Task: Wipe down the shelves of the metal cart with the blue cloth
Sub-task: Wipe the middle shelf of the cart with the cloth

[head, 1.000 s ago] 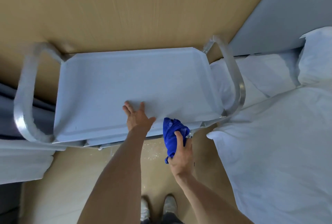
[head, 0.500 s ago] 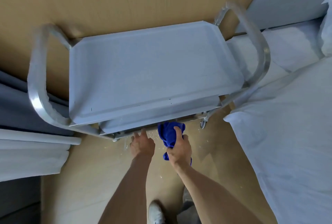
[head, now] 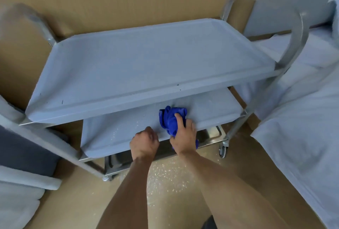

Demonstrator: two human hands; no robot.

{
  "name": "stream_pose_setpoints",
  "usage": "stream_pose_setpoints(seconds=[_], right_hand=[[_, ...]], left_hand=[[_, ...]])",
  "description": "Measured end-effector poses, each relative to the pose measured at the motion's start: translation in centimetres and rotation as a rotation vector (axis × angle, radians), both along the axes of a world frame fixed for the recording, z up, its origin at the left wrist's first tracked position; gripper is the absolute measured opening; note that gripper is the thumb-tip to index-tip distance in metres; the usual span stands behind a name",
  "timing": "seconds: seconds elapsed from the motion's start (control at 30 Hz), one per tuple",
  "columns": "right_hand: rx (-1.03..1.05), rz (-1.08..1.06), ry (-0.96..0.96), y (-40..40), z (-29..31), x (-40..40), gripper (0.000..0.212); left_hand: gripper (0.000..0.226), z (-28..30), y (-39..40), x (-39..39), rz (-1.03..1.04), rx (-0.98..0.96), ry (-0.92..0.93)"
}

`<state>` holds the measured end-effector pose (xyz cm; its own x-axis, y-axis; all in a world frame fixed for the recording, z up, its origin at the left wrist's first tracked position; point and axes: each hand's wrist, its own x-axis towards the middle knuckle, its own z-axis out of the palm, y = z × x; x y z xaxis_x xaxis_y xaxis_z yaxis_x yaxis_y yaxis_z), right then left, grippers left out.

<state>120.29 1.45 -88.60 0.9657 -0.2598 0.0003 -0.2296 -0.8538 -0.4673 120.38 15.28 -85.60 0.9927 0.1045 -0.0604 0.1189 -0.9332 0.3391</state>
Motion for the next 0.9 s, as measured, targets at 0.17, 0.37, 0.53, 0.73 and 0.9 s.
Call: stream_pose_setpoints(seconds=[0.17, 0.37, 0.53, 0.73, 0.9], right_hand=[[-0.098, -0.052, -0.142, 0.7, -1.9, 0.8, 0.085], [-0.110, -0.008, -0.147, 0.5, -2.3, 0.4, 0.082], [-0.067, 0.039, -0.022, 1.2, -0.3, 0.5, 0.073], [-0.128, -0.052, -0.124, 2.9, -2.2, 0.2, 0.052], [-0.211, -0.038, -0.170, -1.6, -2.5, 1.8, 0.047]], left_hand=[[0.018, -2.7, 0.2, -0.2, -0.036, -0.037, -0.135], [0.010, -4.2, -0.1, -2.1, -0.071, -0.032, -0.208], [0.021, -2.3, 1.3, -3.7, -0.027, 0.070, -0.056], [0.026, -0.5, 1.3, -3.1, 0.077, 0.132, -0.062], [0.028, -1.0, -2.0, -1.5, 0.026, 0.228, 0.010]])
